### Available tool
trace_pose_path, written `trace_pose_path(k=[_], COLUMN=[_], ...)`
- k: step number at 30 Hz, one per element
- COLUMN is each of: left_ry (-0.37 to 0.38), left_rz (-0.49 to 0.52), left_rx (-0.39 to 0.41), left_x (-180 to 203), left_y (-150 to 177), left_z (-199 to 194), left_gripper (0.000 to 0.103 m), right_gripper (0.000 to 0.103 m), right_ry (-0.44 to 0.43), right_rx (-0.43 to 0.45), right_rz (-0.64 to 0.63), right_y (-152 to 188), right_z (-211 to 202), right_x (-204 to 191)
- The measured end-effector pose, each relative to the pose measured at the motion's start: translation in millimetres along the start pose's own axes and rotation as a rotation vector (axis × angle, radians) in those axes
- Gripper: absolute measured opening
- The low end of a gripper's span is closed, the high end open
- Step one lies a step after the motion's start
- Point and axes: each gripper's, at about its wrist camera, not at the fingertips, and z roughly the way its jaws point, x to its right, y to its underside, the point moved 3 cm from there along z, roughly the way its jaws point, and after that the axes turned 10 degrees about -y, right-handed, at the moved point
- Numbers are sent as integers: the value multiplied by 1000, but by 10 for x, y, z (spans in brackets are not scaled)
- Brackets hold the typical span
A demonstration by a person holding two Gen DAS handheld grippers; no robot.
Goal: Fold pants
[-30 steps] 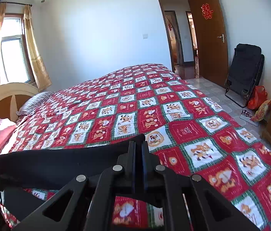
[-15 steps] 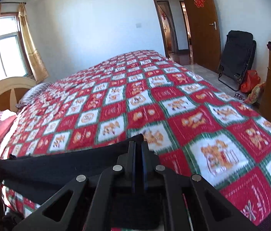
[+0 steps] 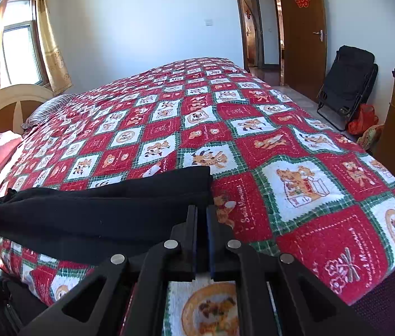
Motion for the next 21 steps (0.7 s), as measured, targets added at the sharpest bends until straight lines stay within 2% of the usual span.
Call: trace_pose_path(k=[2,7,12,14,18,19,20,21], left_ry=[-14,-55,-97,-105,-93,-83,-76,-70], left_rz=[-3,-57,-114,-124,-124,-118,-110,-99], left_rx=[2,9,-4,-4,-2,-1,-1,-6], left_x=[-41,-234,-435,-457,-380,-330,-275,-213], left_y=[31,54,64,57,-9,-38,-69,-99], left_z=[-35,-94,-129,-150,-169,-164,-154,-133], left_gripper=[73,75,75,75,75,75,75,75], right_gripper=[6,6,6,6,7,9,23,46], right_ry=[13,92,103,76,-7,-37,-77,-109], right_rx=[-1,20,86,105,76,57,35,19], right_rz=[-5,23,97,110,37,0,-43,-69], right_y=[14,64,48,17,-130,-167,-207,-233], right_z=[-66,-289,-482,-492,-285,-188,-68,17], right_x=[11,217,312,213,-332,-542,-785,-953])
